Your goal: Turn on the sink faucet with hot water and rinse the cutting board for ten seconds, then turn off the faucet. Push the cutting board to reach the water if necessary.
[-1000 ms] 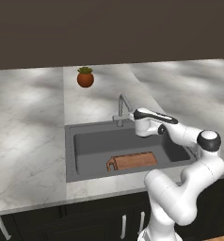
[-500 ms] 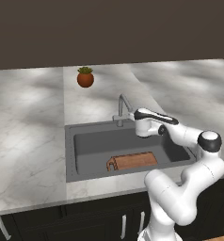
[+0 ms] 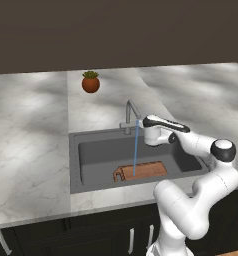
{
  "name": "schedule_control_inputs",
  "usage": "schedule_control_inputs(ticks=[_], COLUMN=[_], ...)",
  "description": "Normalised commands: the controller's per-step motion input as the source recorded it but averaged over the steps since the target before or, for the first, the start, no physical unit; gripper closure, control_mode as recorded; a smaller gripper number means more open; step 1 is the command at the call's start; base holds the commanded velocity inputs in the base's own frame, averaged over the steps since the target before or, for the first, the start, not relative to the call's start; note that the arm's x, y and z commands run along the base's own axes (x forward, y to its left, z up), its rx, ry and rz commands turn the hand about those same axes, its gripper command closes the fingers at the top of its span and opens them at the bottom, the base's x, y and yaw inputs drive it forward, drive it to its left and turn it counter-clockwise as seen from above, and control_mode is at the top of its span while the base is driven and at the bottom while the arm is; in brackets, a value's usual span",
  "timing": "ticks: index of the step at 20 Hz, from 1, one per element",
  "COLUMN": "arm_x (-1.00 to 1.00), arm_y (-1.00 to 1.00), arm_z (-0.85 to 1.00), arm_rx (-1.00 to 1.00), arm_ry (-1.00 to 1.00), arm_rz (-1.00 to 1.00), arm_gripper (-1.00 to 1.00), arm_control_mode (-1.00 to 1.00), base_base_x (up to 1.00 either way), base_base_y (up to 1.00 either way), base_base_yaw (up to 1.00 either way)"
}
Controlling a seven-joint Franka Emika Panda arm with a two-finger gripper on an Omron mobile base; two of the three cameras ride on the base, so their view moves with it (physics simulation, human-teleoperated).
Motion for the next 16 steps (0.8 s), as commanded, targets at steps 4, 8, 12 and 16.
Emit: schedule_control_inputs(ticks=[4, 8, 12, 16], arm_x=[0.00, 0.00, 0.00, 0.00], arm_y=[-0.54, -0.31, -0.22, -0.16], arm_z=[0.00, 0.13, 0.30, 0.39], arm_rx=[0.02, 0.01, 0.00, 0.00], arm_ry=[0.00, 0.00, 0.00, 0.00], arm_rz=[0.00, 0.00, 0.00, 0.00], arm_gripper=[-1.00, -1.00, -1.00, -1.00], arm_control_mode=[-1.00, -1.00, -1.00, -1.00], base_base_x=[0.00, 0.00, 0.00, 0.00], base_base_y=[0.00, 0.00, 0.00, 0.00], base_base_yaw=[0.00, 0.00, 0.00, 0.00])
